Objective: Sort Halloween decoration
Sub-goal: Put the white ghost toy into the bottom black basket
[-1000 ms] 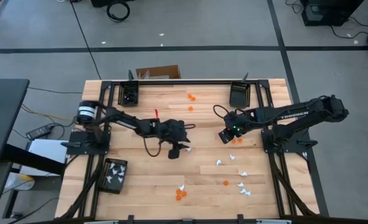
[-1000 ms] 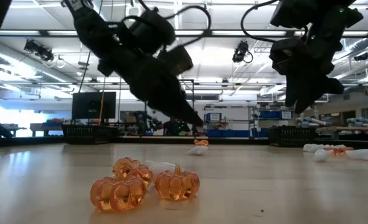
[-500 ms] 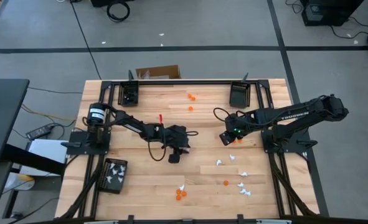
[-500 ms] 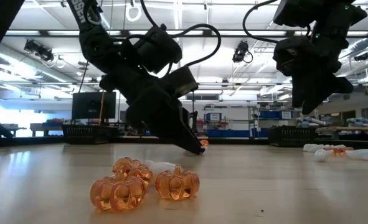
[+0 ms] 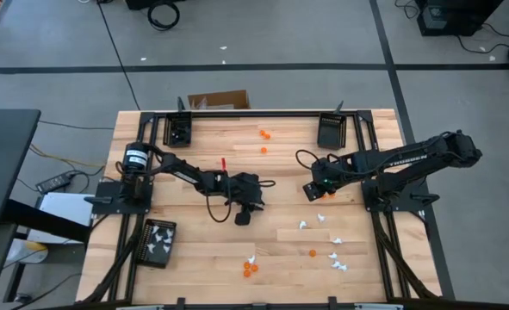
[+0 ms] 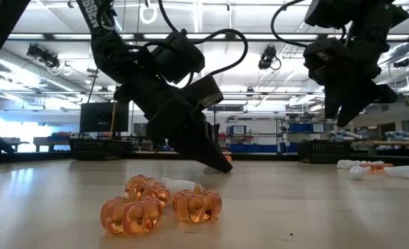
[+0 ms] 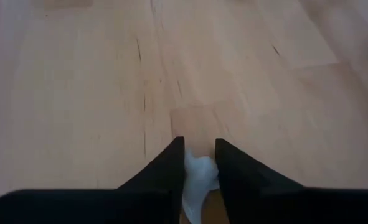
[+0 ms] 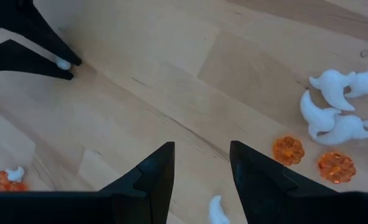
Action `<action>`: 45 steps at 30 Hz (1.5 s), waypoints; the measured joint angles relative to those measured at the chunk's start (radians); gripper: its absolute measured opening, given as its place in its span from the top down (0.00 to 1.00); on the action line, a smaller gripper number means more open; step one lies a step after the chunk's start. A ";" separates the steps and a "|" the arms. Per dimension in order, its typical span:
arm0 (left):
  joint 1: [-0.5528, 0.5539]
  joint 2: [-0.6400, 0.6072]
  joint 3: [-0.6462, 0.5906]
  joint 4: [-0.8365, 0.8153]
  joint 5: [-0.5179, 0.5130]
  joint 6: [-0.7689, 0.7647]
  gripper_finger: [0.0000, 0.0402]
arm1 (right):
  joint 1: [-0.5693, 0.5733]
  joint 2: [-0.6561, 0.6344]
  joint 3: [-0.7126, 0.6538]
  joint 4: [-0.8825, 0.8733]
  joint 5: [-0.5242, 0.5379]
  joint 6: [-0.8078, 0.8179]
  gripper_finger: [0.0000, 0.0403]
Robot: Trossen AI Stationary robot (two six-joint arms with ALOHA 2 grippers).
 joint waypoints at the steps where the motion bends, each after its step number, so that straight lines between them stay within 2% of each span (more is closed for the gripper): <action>1: 0.000 0.000 0.000 -0.003 0.000 -0.001 0.80 | 0.002 0.000 0.000 0.000 0.002 0.006 0.60; 6: 0.007 -0.051 -0.006 -0.051 0.003 -0.075 0.83 | 0.003 0.000 0.000 0.005 0.013 0.020 0.60; 11: 0.039 -0.275 -0.013 -0.348 0.004 -0.129 0.78 | 0.003 0.000 0.000 0.013 0.024 0.030 0.60; 15: 0.049 -0.498 -0.012 -0.740 0.031 -0.188 0.80 | -0.002 0.000 0.000 0.016 0.047 0.025 0.60; 18: 0.029 -0.656 -0.011 -1.037 0.205 -0.279 0.81 | -0.014 0.000 0.000 0.016 0.050 0.001 0.60; 19: 0.010 -0.706 -0.008 -1.142 0.230 -0.305 0.81 | -0.019 0.000 0.000 0.015 0.050 -0.015 0.60; 22: -0.086 -0.809 -0.018 -1.358 0.217 -0.369 0.81 | -0.046 0.002 0.000 0.012 0.063 -0.068 0.60; 26: -0.258 -0.912 -0.081 -1.389 0.203 -0.570 0.80 | -0.081 0.002 0.000 0.016 0.073 -0.094 0.60; 30: -0.420 -0.945 -0.157 -1.379 0.203 -0.848 0.80 | -0.076 0.002 0.000 0.019 0.075 -0.094 0.60; 33: -0.500 -0.948 -0.198 -1.378 0.185 -1.010 0.77 | -0.061 0.002 0.000 0.018 0.068 -0.104 0.60; 36: -0.542 -0.948 -0.222 -1.360 0.180 -1.147 0.69 | -0.052 0.002 0.000 0.011 0.057 -0.123 0.60; 39: -0.554 -0.948 -0.234 -1.363 0.181 -1.276 0.57 | -0.041 0.002 0.000 -0.004 0.052 -0.129 0.60; 43: -0.526 -0.947 -0.232 -1.325 0.186 -1.423 0.43 | -0.019 0.002 0.000 0.005 0.037 -0.182 0.60; 45: -0.497 -0.947 -0.232 -1.228 0.181 -1.456 0.39 | -0.002 0.002 0.000 0.048 0.033 -0.278 0.60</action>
